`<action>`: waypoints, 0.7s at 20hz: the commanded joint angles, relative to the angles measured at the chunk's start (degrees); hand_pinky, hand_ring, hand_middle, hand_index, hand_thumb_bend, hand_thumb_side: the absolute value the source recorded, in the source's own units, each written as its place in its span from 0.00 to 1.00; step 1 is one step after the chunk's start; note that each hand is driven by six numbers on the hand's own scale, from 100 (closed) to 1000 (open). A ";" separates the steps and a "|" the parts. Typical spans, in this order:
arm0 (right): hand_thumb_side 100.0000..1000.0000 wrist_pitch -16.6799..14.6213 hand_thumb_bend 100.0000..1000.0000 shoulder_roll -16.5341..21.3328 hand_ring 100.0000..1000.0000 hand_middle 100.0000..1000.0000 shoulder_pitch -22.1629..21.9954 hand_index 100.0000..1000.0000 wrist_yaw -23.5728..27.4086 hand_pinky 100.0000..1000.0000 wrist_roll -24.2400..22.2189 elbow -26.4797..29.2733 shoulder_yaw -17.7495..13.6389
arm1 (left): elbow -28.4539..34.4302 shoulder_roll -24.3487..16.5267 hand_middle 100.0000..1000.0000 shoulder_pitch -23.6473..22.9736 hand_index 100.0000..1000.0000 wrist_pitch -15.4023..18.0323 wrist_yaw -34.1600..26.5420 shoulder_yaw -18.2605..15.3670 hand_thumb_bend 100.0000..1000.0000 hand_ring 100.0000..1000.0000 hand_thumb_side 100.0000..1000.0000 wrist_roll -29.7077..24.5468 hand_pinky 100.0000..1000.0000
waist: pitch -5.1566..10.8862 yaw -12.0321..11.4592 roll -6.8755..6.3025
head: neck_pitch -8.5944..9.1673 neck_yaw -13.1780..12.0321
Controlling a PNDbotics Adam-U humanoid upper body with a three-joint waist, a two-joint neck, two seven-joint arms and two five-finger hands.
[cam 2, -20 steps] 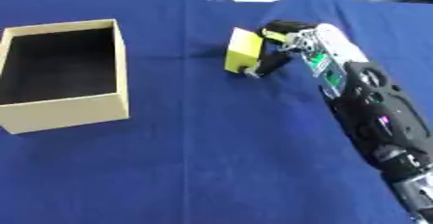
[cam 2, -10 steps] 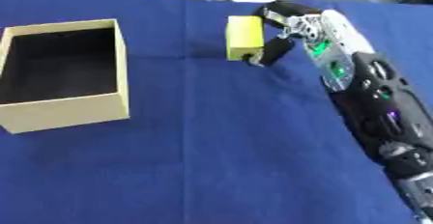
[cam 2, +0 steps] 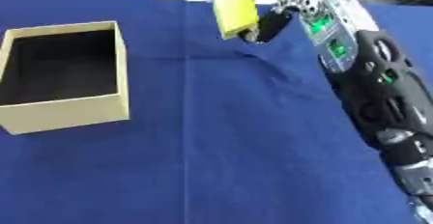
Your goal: Pick up objects on the table and place them in the box.
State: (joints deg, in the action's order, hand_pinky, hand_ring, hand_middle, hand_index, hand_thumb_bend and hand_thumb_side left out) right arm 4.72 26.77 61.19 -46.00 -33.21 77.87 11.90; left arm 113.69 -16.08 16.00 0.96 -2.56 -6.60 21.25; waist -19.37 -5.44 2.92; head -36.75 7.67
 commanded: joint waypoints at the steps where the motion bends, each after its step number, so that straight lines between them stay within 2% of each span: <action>1: 0.00 -0.88 0.00 -2.58 0.87 0.54 3.48 0.66 -0.19 0.84 -1.10 1.61 1.23 | 0.90 -0.43 0.65 0.35 0.56 0.10 -0.27 0.02 0.07 0.79 0.88 -0.33 0.87 | 1.49 -0.29 -0.40 | -0.19 0.44; 6: 0.00 -2.38 0.00 -9.40 0.86 0.54 7.08 0.66 -0.71 0.82 -3.49 0.11 4.16 | 0.90 -0.06 0.65 0.87 0.56 0.25 -0.65 0.42 0.06 0.79 0.87 -0.73 0.87 | 1.29 -1.65 -0.80 | -0.13 1.72; 14: 0.01 -3.24 0.00 -20.44 0.86 0.53 7.30 0.66 -5.50 0.81 -4.00 -3.57 5.36 | 0.90 0.39 0.65 1.43 0.56 0.28 -1.01 0.71 0.06 0.79 0.88 -1.15 0.87 | 0.80 -2.72 -0.83 | 0.44 2.42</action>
State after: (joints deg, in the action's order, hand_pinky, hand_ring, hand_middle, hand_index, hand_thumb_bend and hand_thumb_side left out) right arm 1.70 7.57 67.28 -50.35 -37.12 74.48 17.35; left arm 113.69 -15.09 16.73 1.15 -3.57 -5.87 20.39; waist -19.53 -8.08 2.45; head -36.73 9.90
